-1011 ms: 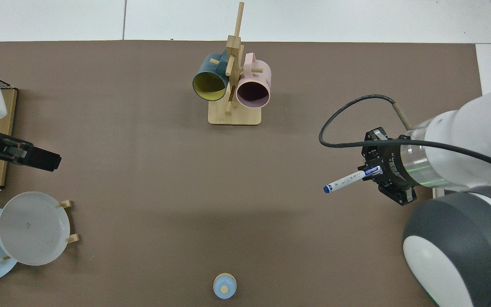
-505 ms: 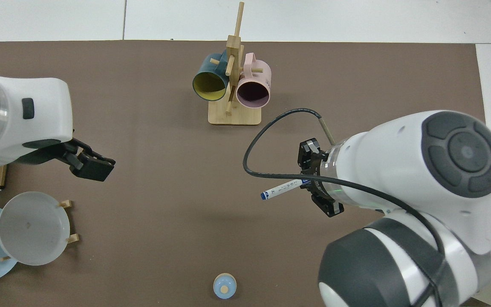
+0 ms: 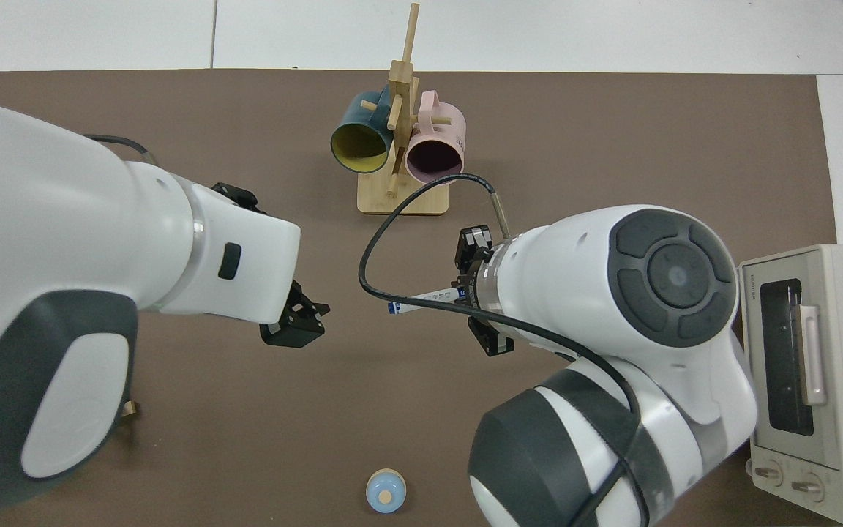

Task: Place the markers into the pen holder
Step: 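Hold the marker with the right gripper while the left gripper approaches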

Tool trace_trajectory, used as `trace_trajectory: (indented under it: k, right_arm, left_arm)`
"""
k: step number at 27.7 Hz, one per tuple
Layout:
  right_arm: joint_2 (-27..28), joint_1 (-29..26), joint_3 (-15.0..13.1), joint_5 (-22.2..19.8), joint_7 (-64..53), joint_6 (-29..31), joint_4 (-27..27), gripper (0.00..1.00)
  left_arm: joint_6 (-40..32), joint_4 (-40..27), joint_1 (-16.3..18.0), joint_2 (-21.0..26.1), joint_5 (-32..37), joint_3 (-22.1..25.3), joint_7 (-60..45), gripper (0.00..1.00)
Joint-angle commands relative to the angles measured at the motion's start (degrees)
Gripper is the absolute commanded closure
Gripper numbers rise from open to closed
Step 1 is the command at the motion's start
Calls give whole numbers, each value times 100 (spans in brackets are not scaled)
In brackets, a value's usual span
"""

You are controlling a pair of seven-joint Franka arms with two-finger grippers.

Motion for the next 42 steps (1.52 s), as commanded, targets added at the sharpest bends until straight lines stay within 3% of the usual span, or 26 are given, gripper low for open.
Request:
trace_trajectory:
  k: [1, 9, 17, 33, 42]
  right_arm:
    - [221, 39, -22, 226, 157, -1, 357, 100]
    - [221, 30, -31, 445, 131, 8, 357, 100]
    - [221, 57, -31, 745, 140, 192, 340, 100]
    - [195, 136, -31, 657, 78, 87, 340, 100]
    - [195, 136, -31, 657, 78, 87, 331, 100]
  left_arm:
    - [267, -452, -135, -179, -310, 78, 301, 9]
    - [881, -795, -495, -144, -390, 78, 284, 10]
    - [1365, -804, -636, -100, -390, 78, 293, 10]
    - [1585, -1077, -864, -65, -372, 78, 442, 27]
    - [1761, -1077, -988, 5, -372, 78, 372, 45]
